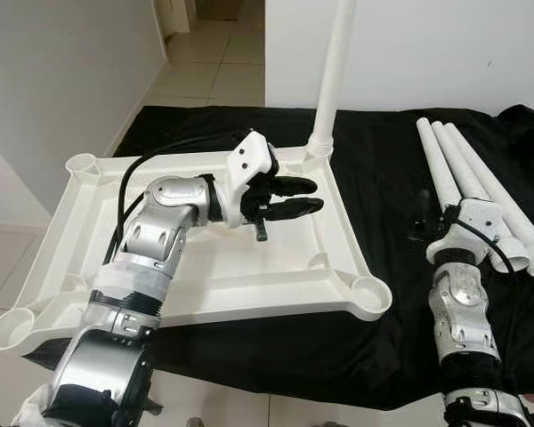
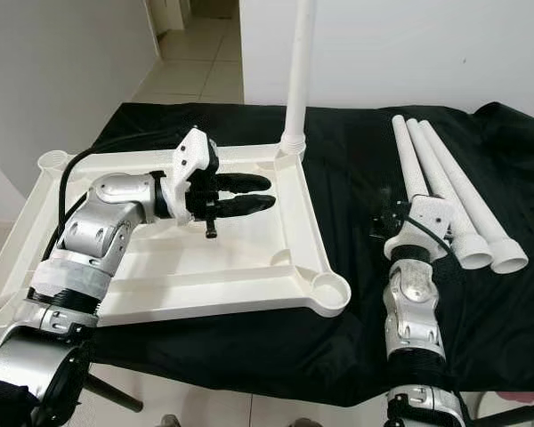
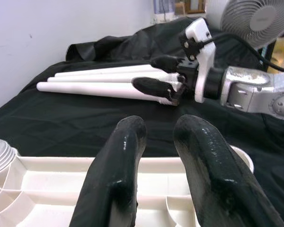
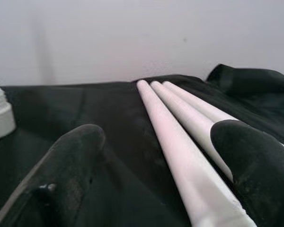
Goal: Building children table
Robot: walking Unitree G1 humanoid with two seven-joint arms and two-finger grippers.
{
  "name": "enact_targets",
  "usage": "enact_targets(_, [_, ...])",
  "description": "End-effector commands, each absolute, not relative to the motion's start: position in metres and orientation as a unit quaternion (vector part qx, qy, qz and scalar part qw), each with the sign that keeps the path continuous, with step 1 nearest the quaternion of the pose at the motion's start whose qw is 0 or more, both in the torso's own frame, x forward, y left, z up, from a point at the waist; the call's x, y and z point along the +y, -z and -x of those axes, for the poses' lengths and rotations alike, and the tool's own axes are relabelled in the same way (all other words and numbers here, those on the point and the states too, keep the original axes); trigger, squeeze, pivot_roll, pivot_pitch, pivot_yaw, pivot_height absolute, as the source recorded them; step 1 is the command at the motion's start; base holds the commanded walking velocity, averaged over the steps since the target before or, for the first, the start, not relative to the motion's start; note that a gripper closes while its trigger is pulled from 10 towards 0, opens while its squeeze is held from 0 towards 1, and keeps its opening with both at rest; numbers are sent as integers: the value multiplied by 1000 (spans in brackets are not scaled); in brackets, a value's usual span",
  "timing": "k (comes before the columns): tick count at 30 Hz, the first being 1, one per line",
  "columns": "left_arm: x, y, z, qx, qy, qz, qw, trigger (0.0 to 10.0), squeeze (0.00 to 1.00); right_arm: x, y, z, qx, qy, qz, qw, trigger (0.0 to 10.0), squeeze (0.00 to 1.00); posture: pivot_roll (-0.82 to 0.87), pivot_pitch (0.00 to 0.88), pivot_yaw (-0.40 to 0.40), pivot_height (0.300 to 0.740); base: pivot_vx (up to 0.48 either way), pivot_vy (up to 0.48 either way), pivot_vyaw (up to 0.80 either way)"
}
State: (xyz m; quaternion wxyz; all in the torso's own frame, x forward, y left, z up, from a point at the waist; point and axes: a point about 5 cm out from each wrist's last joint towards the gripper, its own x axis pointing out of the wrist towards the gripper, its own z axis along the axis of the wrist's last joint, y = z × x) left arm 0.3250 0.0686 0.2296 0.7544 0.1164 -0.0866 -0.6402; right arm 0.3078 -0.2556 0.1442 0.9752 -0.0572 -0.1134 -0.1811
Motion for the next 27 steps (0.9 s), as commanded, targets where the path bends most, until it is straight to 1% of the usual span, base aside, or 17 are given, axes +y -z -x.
enact_targets(1, [77, -238, -344, -103, 490, -101, 860, 10000, 0, -260, -141, -309, -97, 197, 57, 974, 10000, 0, -81, 0, 47, 740, 0, 0, 0])
enact_targets(4, [75, -238, -341, -107, 492, -100, 858, 10000, 0, -271, -135, -308, -70, 227, 53, 970, 10000, 0, -85, 0, 53, 740, 0, 0, 0])
enact_targets(13, [72, -235, -340, -103, 496, -103, 856, 10000, 0, -275, -128, -306, -51, 235, 41, 970, 10000, 0, -89, 0, 60, 740, 0, 0, 0])
enact_targets(18, [68, -233, -337, -101, 500, -104, 854, 10000, 0, -277, -114, -306, -11, 235, 10, 972, 10000, 0, -92, 0, 65, 740, 0, 0, 0])
enact_targets(23, [66, -231, -336, -100, 503, -101, 852, 10000, 0, -283, -108, -308, 10, 238, -29, 971, 10000, 0, -103, 0, 68, 740, 0, 0, 0])
enact_targets(27, [65, -231, -337, -99, 503, -98, 853, 10000, 0, -286, -108, -309, 14, 233, -39, 972, 10000, 0, -104, 0, 65, 740, 0, 0, 0])
